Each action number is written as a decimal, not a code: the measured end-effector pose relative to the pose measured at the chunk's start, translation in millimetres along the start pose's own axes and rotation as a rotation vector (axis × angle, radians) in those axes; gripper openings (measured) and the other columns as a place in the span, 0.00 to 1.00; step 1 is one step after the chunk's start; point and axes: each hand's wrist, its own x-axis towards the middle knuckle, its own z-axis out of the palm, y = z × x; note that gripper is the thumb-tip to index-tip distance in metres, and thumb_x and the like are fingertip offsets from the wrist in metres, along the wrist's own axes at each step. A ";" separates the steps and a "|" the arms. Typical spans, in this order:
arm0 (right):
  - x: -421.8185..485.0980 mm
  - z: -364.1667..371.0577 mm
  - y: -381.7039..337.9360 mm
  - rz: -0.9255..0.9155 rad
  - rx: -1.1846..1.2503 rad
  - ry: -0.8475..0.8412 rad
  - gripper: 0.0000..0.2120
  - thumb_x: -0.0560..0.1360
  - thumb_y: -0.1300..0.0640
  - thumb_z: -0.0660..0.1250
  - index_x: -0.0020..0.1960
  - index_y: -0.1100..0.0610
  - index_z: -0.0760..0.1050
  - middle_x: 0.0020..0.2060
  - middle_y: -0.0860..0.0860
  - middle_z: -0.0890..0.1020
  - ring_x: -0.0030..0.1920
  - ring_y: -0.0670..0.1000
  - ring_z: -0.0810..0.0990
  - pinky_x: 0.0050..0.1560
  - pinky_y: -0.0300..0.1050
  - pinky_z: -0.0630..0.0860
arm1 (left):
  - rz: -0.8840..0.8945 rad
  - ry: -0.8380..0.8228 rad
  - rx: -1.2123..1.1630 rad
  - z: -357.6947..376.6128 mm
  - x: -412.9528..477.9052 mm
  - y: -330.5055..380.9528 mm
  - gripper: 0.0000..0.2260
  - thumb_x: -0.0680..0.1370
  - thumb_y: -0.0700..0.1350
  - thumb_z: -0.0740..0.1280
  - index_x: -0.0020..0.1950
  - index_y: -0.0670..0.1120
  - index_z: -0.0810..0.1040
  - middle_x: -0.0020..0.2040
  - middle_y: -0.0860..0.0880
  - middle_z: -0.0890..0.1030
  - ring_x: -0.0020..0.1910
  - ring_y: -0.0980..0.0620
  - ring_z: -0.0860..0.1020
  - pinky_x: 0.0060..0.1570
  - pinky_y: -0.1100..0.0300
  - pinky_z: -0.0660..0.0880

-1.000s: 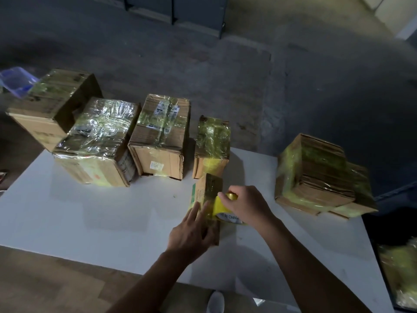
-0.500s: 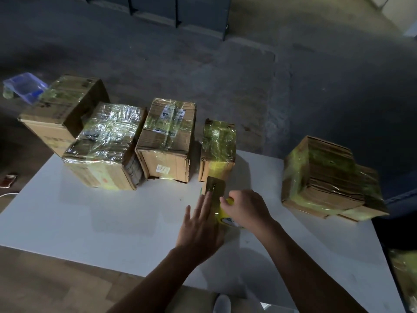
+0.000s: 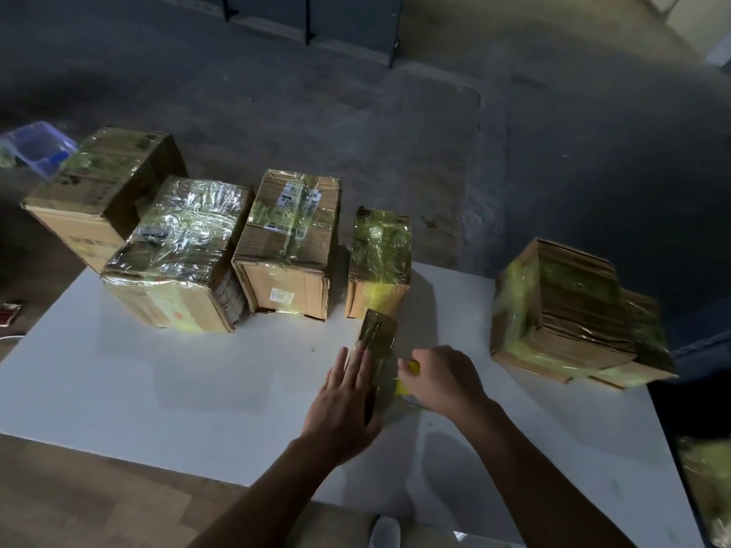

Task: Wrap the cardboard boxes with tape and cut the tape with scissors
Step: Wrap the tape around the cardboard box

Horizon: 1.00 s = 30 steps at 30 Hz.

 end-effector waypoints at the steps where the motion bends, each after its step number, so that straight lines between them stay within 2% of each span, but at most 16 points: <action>1: 0.8 4.1 0.7 0.002 0.003 -0.003 0.21 0.77 0.43 0.57 0.30 0.53 0.58 0.27 0.47 0.65 0.32 0.52 0.69 0.34 0.42 0.60 | -0.006 0.001 -0.010 0.3 -0.8 -0.6 0.38 0.78 0.61 0.54 0.78 0.49 0.36 0.77 0.49 0.33 0.76 0.45 0.35 0.76 0.49 0.50; 3: 4.0 14.7 1.0 0.012 0.011 -0.019 0.21 0.77 0.43 0.57 0.30 0.52 0.58 0.27 0.47 0.65 0.34 0.52 0.69 0.35 0.42 0.61 | 0.002 0.001 -0.003 2.4 -3.3 -1.6 0.34 0.79 0.61 0.52 0.78 0.55 0.36 0.77 0.48 0.33 0.76 0.43 0.35 0.74 0.46 0.52; 5: 6.4 26.7 1.3 0.021 0.031 -0.051 0.20 0.78 0.43 0.57 0.31 0.52 0.60 0.28 0.47 0.67 0.33 0.51 0.69 0.32 0.42 0.60 | 0.027 0.010 0.028 3.6 -6.5 -2.8 0.30 0.80 0.62 0.50 0.77 0.60 0.37 0.77 0.47 0.33 0.75 0.41 0.34 0.73 0.43 0.53; 9: 7.4 45.7 6.4 0.010 0.072 -0.035 0.16 0.79 0.43 0.57 0.39 0.52 0.67 0.33 0.49 0.74 0.35 0.51 0.72 0.33 0.42 0.62 | 0.009 0.004 0.133 2.5 -6.1 0.0 0.29 0.80 0.63 0.46 0.78 0.58 0.38 0.77 0.45 0.35 0.76 0.38 0.38 0.73 0.38 0.54; 12: 8.6 52.3 7.0 0.000 0.129 -0.015 0.16 0.80 0.42 0.56 0.42 0.53 0.70 0.39 0.54 0.80 0.39 0.53 0.76 0.36 0.43 0.64 | -0.052 -0.052 0.183 0.2 -1.4 10.4 0.33 0.80 0.62 0.51 0.77 0.55 0.36 0.77 0.41 0.34 0.76 0.34 0.38 0.72 0.35 0.51; 13: 9.4 53.5 5.4 -0.005 0.139 -0.013 0.17 0.80 0.42 0.55 0.43 0.54 0.71 0.40 0.54 0.80 0.40 0.53 0.77 0.36 0.43 0.64 | -0.085 -0.081 0.182 -0.9 0.7 16.5 0.36 0.80 0.61 0.55 0.77 0.53 0.36 0.77 0.40 0.34 0.76 0.33 0.39 0.71 0.34 0.53; 15: 11.4 54.1 1.0 -0.004 0.135 -0.012 0.18 0.80 0.41 0.54 0.43 0.52 0.71 0.42 0.53 0.82 0.40 0.53 0.77 0.36 0.43 0.63 | -0.168 -0.139 0.151 -3.8 4.7 30.2 0.40 0.78 0.55 0.62 0.77 0.51 0.35 0.76 0.39 0.32 0.75 0.31 0.44 0.67 0.37 0.63; 18: 15.9 50.5 -0.6 0.023 0.095 -0.006 0.19 0.79 0.39 0.54 0.45 0.52 0.73 0.45 0.53 0.82 0.45 0.54 0.79 0.36 0.42 0.61 | -0.200 -0.081 0.080 -10.9 5.6 36.3 0.42 0.77 0.50 0.65 0.77 0.50 0.36 0.76 0.40 0.33 0.71 0.34 0.55 0.57 0.47 0.74; 20: 17.9 46.1 2.3 0.020 0.081 0.009 0.21 0.78 0.37 0.56 0.49 0.54 0.75 0.43 0.52 0.82 0.46 0.55 0.80 0.37 0.41 0.62 | -0.146 -0.013 -0.012 -14.5 1.9 24.1 0.42 0.76 0.50 0.67 0.77 0.52 0.38 0.77 0.44 0.36 0.70 0.37 0.57 0.56 0.49 0.75; 21: 18.0 42.6 3.1 0.004 0.100 0.015 0.20 0.78 0.37 0.57 0.47 0.53 0.74 0.39 0.50 0.80 0.43 0.53 0.80 0.35 0.39 0.62 | -0.126 0.004 -0.089 -14.2 -0.1 14.9 0.42 0.76 0.50 0.67 0.78 0.53 0.39 0.77 0.47 0.36 0.71 0.39 0.57 0.59 0.48 0.75; 23: 17.3 33.8 2.0 -0.054 0.164 0.008 0.17 0.77 0.36 0.58 0.40 0.48 0.68 0.31 0.44 0.73 0.34 0.44 0.74 0.30 0.36 0.61 | -0.117 0.029 -0.291 -8.9 -5.8 -3.1 0.38 0.78 0.51 0.64 0.78 0.55 0.40 0.78 0.52 0.36 0.74 0.41 0.55 0.65 0.48 0.71; 24: 17.4 29.3 1.3 -0.091 0.194 -0.001 0.16 0.77 0.36 0.58 0.39 0.46 0.66 0.30 0.43 0.71 0.32 0.41 0.72 0.29 0.35 0.62 | -0.124 0.042 -0.407 -4.6 -9.2 -10.4 0.36 0.79 0.50 0.62 0.79 0.57 0.41 0.78 0.54 0.37 0.75 0.42 0.54 0.66 0.49 0.70; 26: 17.8 21.5 1.4 -0.146 0.262 -0.045 0.15 0.77 0.36 0.58 0.42 0.46 0.69 0.32 0.43 0.73 0.34 0.41 0.73 0.31 0.36 0.66 | -0.144 0.074 -0.644 3.7 -15.4 -19.8 0.34 0.79 0.46 0.62 0.77 0.61 0.43 0.78 0.56 0.39 0.76 0.45 0.55 0.65 0.53 0.73; 28: 16.4 17.4 0.5 -0.158 0.314 -0.097 0.15 0.77 0.36 0.58 0.45 0.47 0.71 0.34 0.44 0.74 0.37 0.41 0.75 0.32 0.35 0.67 | -0.158 0.094 -0.840 8.3 -19.4 -25.8 0.34 0.79 0.41 0.63 0.74 0.64 0.47 0.78 0.57 0.44 0.74 0.48 0.59 0.58 0.63 0.76; 29: 16.1 17.5 -1.6 -0.152 0.326 -0.105 0.17 0.77 0.35 0.58 0.45 0.48 0.72 0.35 0.44 0.74 0.37 0.42 0.75 0.32 0.36 0.67 | -0.172 0.082 -0.912 8.3 -19.4 -28.4 0.34 0.79 0.40 0.64 0.73 0.64 0.48 0.77 0.57 0.45 0.74 0.48 0.59 0.58 0.62 0.76; 30: 16.2 18.5 -5.3 -0.147 0.326 -0.104 0.18 0.77 0.35 0.57 0.45 0.49 0.72 0.35 0.45 0.74 0.38 0.44 0.76 0.33 0.37 0.68 | -0.186 0.052 -0.939 8.0 -18.7 -30.9 0.34 0.78 0.39 0.64 0.73 0.63 0.49 0.77 0.56 0.46 0.74 0.47 0.59 0.60 0.57 0.76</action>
